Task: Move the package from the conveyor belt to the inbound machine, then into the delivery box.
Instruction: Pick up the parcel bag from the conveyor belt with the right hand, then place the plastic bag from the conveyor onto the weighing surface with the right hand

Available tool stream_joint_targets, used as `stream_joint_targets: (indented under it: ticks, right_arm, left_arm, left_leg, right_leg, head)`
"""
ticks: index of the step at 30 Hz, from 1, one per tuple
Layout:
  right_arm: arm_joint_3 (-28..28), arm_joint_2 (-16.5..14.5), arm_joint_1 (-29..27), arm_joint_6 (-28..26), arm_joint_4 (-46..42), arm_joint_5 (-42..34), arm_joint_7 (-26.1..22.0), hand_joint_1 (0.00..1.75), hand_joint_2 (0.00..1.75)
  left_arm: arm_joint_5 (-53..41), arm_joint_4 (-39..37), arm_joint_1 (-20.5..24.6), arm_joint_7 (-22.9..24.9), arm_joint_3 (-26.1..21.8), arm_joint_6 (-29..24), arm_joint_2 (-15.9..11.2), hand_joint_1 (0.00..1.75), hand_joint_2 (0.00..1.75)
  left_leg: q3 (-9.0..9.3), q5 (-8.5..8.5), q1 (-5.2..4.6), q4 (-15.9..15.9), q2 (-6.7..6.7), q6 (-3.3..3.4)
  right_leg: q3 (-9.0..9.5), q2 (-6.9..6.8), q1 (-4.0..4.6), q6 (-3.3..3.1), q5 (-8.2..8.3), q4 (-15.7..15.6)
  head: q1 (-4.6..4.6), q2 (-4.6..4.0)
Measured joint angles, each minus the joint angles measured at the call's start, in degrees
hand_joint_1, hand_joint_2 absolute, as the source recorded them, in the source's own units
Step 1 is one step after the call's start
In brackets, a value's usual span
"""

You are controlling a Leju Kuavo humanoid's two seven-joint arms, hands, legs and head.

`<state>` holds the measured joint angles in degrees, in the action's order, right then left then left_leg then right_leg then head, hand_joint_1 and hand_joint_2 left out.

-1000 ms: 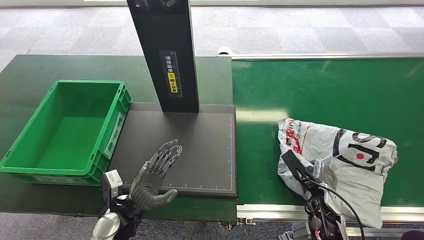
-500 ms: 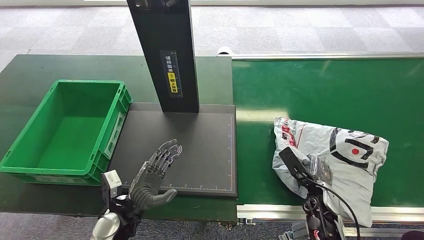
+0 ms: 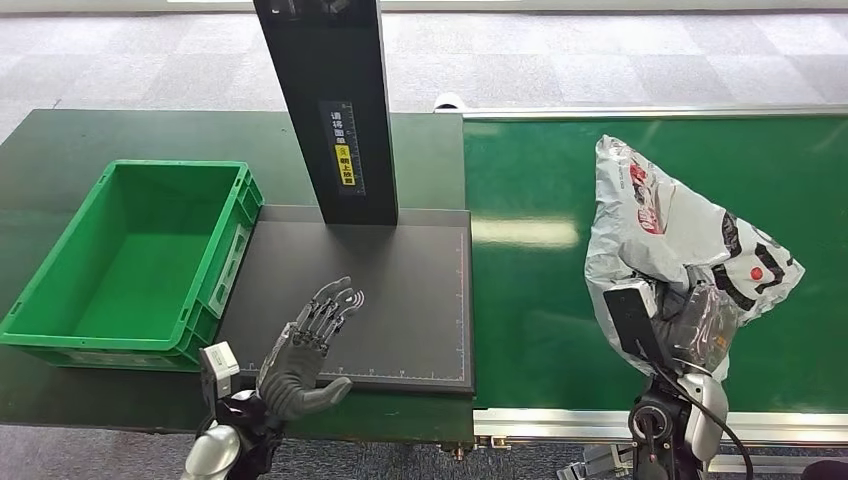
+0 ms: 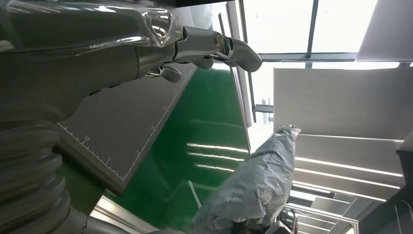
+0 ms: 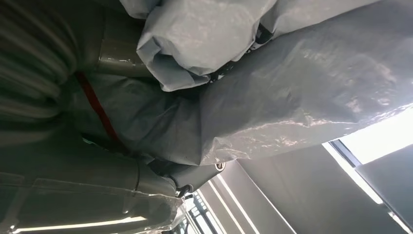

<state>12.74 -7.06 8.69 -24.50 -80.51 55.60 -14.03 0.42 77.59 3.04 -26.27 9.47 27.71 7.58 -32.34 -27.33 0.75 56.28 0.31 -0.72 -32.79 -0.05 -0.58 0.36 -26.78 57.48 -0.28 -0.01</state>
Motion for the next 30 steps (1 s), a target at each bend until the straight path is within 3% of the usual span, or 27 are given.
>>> stream_joint_targets:
  ticks: [9,17,26,30]
  right_arm:
    - [-0.9,-0.9,-1.9,-3.8,-6.5,-2.2,-5.4,1.75,1.75]
    - [-6.4,-1.2,-3.6,-2.3,-10.7,-3.3,-9.1,1.75,1.75]
    - [-12.9,-1.3,-2.9,-1.7,-10.7,-2.6,-9.3,1.75,1.75]
    - [-16.1,-1.1,-2.1,1.2,-10.1,-1.9,-10.0,1.75,1.75]
  left_arm:
    - [-0.8,-0.7,0.9,-1.5,0.0,-2.2,0.0,0.00,1.75]
    - [-0.8,1.8,1.9,-7.5,-2.4,-20.5,2.0,0.00,1.75]
    - [1.0,3.8,2.0,-8.3,-3.4,-22.9,2.7,0.00,1.75]
    - [3.2,4.2,2.0,-9.6,-3.6,-25.3,2.7,0.00,1.75]
  left_leg:
    - [0.01,0.01,0.00,0.0,-0.02,0.01]
    - [0.00,0.01,0.00,0.0,0.01,0.01]
    - [0.00,0.03,-0.01,0.0,-0.03,0.04]
    - [-0.02,0.03,0.00,0.0,0.01,0.03]
  right_leg:
    - [0.00,0.00,0.00,0.01,0.01,0.0]
    - [0.02,0.01,0.01,0.01,0.01,0.0]
    - [0.04,-0.01,0.00,0.01,0.01,0.0]
    - [0.03,0.00,0.00,0.01,0.01,0.0]
  head:
    - [-0.01,0.01]
    - [0.00,0.01]
    - [0.00,0.00]
    - [-0.01,0.00]
